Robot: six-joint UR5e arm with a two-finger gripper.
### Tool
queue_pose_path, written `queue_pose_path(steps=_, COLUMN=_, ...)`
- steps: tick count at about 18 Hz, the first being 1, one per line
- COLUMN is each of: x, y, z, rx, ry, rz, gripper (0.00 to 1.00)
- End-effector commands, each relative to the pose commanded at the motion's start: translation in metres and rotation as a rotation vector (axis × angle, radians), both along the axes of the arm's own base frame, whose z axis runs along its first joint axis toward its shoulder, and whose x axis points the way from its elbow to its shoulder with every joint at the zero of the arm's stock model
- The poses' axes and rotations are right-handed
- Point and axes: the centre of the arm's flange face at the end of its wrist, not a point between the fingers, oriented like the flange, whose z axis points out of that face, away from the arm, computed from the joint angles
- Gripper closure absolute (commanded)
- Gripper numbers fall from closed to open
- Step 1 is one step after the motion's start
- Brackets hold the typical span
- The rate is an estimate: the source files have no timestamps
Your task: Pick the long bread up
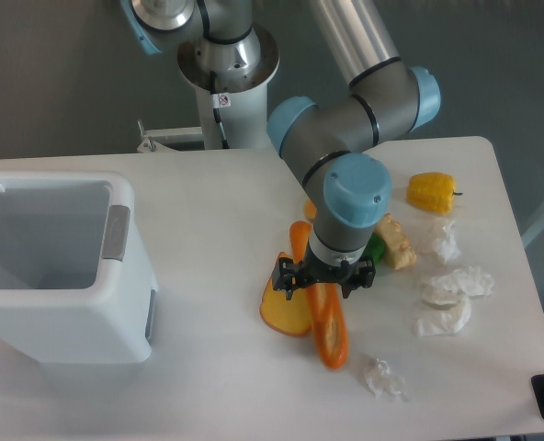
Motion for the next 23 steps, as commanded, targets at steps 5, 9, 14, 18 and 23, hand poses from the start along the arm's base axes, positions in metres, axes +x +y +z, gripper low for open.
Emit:
queue_pose_path(steps=5, x=-0.017, y=-0.009, z=0.012, rx=0.030, ry=0.008, rz=0.031, gripper=0.00)
queue_pose_path(steps=9, x=-0.023, y=-0.006, z=0.019, rx=0.044, ry=0.023, rz=0.046, gripper=0.00)
queue_pose_path(steps=14, x=-0.024, y=-0.005, z=0.012, rx=0.033, ry=0.017, rz=0.058, gripper=0.00)
queue_pose_path(steps=18, x=-0.025, y=-0.005, z=0.009, rx=0.031, ry=0.015, rz=0.063, gripper=0.00)
queue_pose_path(steps=23, x=-0.033, y=0.000, z=0.002, rx=0.044, ry=0.025, rz=0.140, gripper=0.00)
